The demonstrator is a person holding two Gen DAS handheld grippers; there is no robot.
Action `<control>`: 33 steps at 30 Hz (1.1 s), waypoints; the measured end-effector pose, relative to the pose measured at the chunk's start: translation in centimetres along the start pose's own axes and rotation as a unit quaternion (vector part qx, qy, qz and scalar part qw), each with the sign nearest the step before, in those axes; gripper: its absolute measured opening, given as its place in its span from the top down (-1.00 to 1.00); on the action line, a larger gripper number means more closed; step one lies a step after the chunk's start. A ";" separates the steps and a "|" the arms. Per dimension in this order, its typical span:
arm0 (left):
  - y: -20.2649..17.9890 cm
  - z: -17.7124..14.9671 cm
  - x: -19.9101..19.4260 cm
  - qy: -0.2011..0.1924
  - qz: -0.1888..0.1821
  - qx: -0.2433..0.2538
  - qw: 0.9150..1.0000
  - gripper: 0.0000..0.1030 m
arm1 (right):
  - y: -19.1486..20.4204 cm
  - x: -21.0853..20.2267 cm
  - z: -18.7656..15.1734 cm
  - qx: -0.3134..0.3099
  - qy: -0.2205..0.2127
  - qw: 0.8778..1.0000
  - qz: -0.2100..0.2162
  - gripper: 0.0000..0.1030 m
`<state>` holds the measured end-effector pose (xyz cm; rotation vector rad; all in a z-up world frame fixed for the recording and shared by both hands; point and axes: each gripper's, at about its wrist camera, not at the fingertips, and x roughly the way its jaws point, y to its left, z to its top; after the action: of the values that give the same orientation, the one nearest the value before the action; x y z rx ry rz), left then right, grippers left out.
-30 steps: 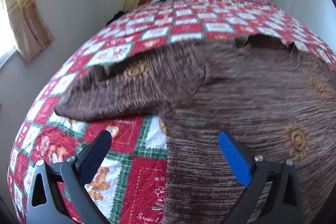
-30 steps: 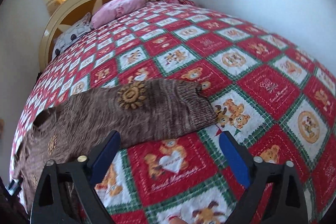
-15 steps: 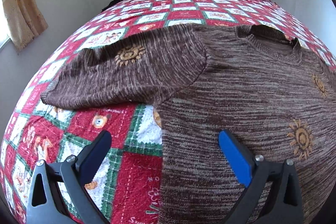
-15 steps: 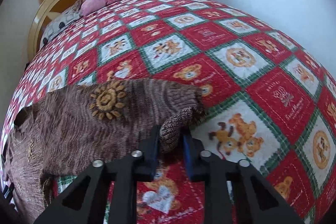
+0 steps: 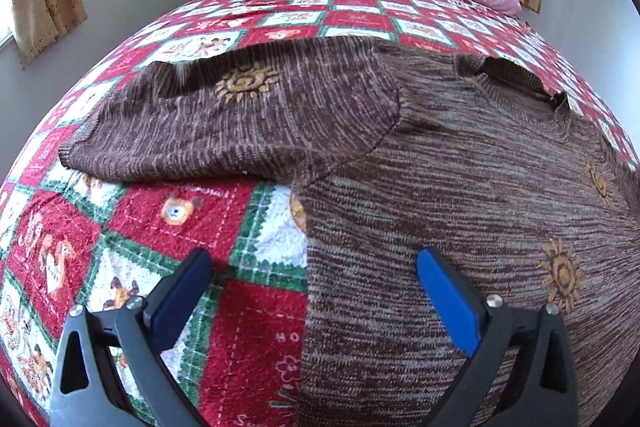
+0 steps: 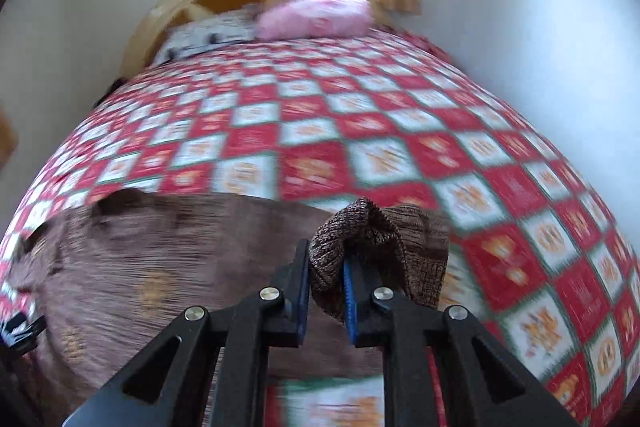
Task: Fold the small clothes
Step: 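Grasp the sleeve cuff with the right gripper and lift it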
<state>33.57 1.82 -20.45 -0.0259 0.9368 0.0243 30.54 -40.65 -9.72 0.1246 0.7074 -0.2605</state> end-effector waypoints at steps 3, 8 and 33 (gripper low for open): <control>0.1 0.0 0.0 0.000 -0.003 -0.002 1.000 -1.00 | 6.0 0.0 0.1 -0.046 -0.004 0.998 0.044 0.73; 0.1 0.0 0.0 0.000 -0.003 -0.002 1.000 -1.00 | 12.3 2.5 -1.9 -0.081 0.058 0.983 0.155 0.31; -16.2 3.6 -2.2 0.030 -0.094 0.135 0.986 -0.05 | -5.3 -2.7 -13.2 0.118 -0.058 0.979 0.155 -0.40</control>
<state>35.71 -14.23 -16.30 0.1356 0.9882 -0.2799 18.86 -42.61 -18.07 0.4397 0.5304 -0.0504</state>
